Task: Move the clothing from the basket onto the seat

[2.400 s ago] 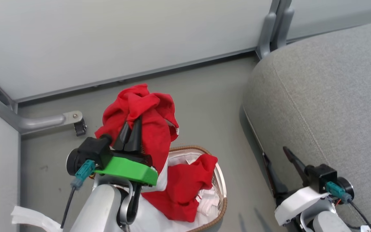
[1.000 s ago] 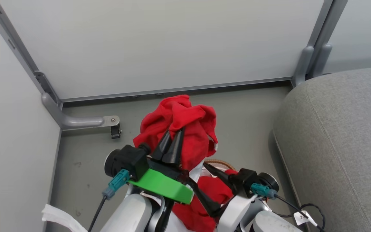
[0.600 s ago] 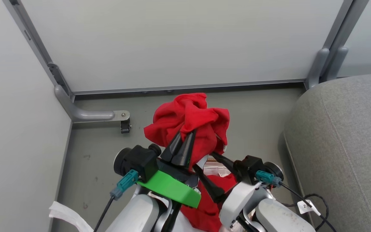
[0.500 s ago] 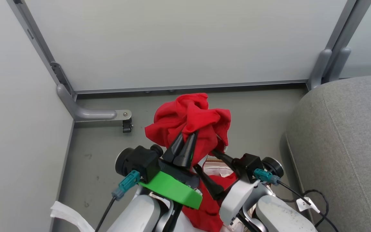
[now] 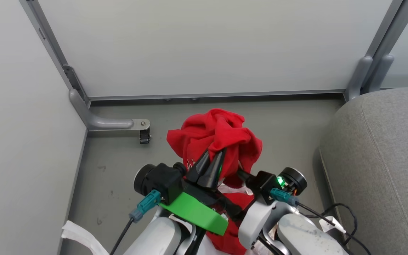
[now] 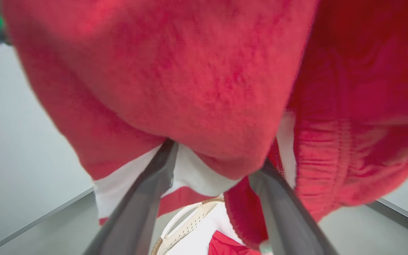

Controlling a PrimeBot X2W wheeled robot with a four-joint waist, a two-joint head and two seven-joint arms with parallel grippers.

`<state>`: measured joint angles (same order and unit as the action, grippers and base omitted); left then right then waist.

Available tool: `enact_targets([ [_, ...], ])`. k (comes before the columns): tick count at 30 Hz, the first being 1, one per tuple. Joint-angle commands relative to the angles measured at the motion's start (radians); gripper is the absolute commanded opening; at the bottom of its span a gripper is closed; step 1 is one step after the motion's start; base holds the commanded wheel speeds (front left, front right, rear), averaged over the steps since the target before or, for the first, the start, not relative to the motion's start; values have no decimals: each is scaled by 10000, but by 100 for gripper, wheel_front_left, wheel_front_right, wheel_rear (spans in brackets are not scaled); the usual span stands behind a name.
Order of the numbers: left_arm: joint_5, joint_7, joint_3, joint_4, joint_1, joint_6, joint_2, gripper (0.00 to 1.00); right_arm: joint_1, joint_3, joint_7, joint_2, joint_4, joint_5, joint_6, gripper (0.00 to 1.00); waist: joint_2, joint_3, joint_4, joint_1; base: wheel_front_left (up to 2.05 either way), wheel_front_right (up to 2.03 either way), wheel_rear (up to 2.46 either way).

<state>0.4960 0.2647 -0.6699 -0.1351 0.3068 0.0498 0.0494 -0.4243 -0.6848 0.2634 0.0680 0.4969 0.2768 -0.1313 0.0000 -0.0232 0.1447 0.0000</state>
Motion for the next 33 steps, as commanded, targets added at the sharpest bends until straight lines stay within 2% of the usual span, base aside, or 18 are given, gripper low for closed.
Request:
enact_targets([
  [1,37,-4,14,14,179,36,23,0,-135,-133,20,59,15,164,10,0,0,-15,24,0,0,0,0],
  [10,-37,-4,255,-1,203,-128,22,0,216,-648,20,335,333,698,10,0,0,-34,-112,0,0,0,0],
  [22,6,3,558,29,112,-231,18,0,634,-871,10,583,235,931,10,0,0,-77,-791,0,0,0,0],
  [32,-136,3,697,28,186,-235,18,0,724,-664,10,607,130,948,10,0,0,-200,-1539,0,0,0,0],
  [33,-94,3,725,43,190,-239,20,25,709,-629,10,605,93,929,10,0,0,-220,-1640,0,0,0,0],
])
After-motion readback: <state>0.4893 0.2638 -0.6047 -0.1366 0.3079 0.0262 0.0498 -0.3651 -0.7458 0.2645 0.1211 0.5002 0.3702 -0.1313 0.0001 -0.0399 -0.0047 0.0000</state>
